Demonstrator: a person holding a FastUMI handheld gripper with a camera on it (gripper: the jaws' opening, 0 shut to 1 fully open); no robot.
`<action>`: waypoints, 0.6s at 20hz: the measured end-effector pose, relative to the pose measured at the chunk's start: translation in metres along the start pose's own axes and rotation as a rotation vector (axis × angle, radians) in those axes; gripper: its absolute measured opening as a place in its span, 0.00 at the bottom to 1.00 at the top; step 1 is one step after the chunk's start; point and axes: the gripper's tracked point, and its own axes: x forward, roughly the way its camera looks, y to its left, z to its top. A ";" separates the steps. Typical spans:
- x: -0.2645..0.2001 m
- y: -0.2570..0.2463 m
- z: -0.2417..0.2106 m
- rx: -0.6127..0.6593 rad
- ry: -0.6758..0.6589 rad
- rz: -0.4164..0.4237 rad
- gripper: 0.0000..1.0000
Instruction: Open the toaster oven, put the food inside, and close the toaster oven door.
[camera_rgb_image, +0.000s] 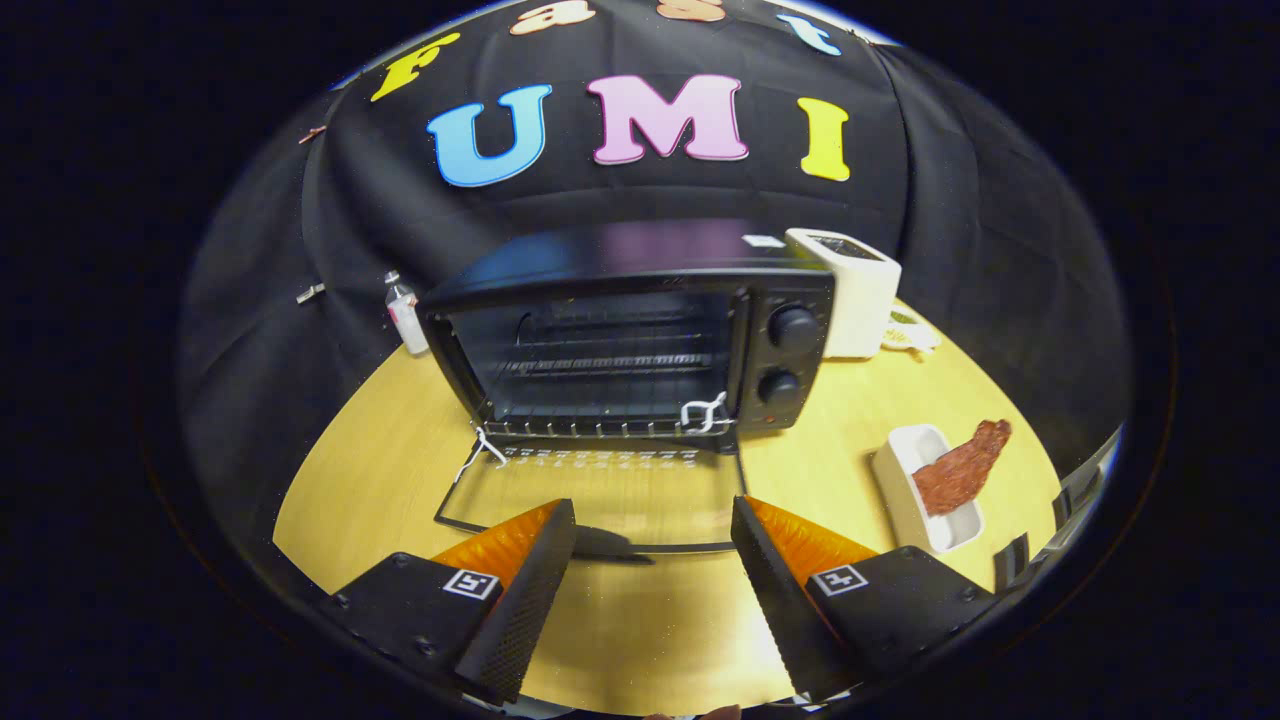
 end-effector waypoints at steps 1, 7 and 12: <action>-0.007 -0.017 0.005 0.002 -0.019 -0.007 0.97; -0.036 -0.135 0.022 0.088 -0.074 -0.111 0.97; -0.037 -0.218 0.024 0.181 -0.090 -0.181 0.99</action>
